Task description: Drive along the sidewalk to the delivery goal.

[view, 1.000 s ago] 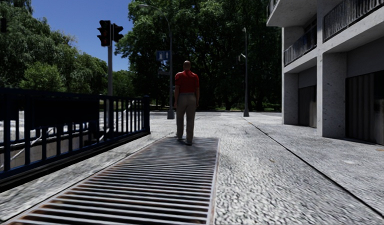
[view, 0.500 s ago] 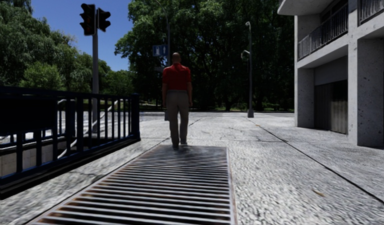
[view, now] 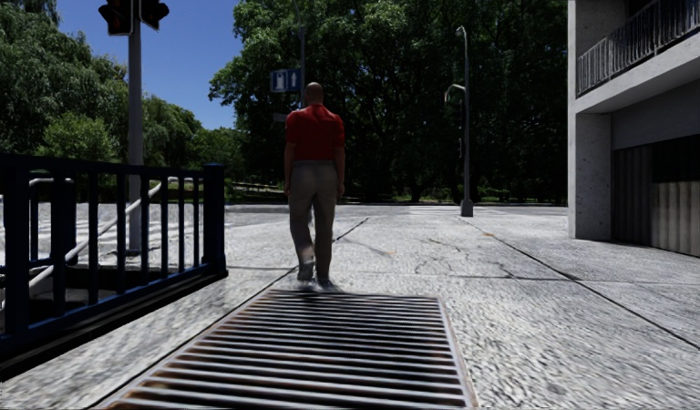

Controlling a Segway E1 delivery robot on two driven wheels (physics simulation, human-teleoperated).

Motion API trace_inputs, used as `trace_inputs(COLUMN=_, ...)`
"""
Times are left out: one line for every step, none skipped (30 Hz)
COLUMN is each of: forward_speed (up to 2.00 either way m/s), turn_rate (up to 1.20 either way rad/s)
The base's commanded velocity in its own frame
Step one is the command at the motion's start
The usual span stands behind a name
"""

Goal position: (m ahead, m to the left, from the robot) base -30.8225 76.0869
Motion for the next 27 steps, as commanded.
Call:
trace_inputs(forward_speed=2.0, turn_rate=0.0)
trace_inputs(forward_speed=2.0, turn_rate=0.0)
trace_inputs(forward_speed=2.0, turn_rate=0.0)
trace_inputs(forward_speed=2.0, turn_rate=0.0)
trace_inputs(forward_speed=2.0, turn_rate=0.0)
trace_inputs(forward_speed=2.0, turn_rate=0.0)
trace_inputs(forward_speed=2.0, turn_rate=0.0)
trace_inputs(forward_speed=2.0, turn_rate=0.0)
trace_inputs(forward_speed=2.0, turn_rate=0.0)
trace_inputs(forward_speed=2.0, turn_rate=0.0)
trace_inputs(forward_speed=2.0, turn_rate=0.0)
trace_inputs(forward_speed=2.0, turn_rate=0.0)
trace_inputs(forward_speed=2.0, turn_rate=0.0)
trace_inputs(forward_speed=2.0, turn_rate=0.0)
trace_inputs(forward_speed=2.0, turn_rate=0.0)
trace_inputs(forward_speed=2.0, turn_rate=0.0)
trace_inputs(forward_speed=2.0, turn_rate=0.0)
trace_inputs(forward_speed=2.0, turn_rate=0.0)
trace_inputs(forward_speed=2.0, turn_rate=0.0)
trace_inputs(forward_speed=2.0, turn_rate=0.0)
trace_inputs(forward_speed=2.0, turn_rate=0.0)
trace_inputs(forward_speed=2.0, turn_rate=0.0)
trace_inputs(forward_speed=2.0, turn_rate=0.0)
trace_inputs(forward_speed=2.0, turn_rate=0.0)
trace_inputs(forward_speed=2.0, turn_rate=0.0)
trace_inputs(forward_speed=2.0, turn_rate=0.0)
trace_inputs(forward_speed=2.0, turn_rate=0.0)
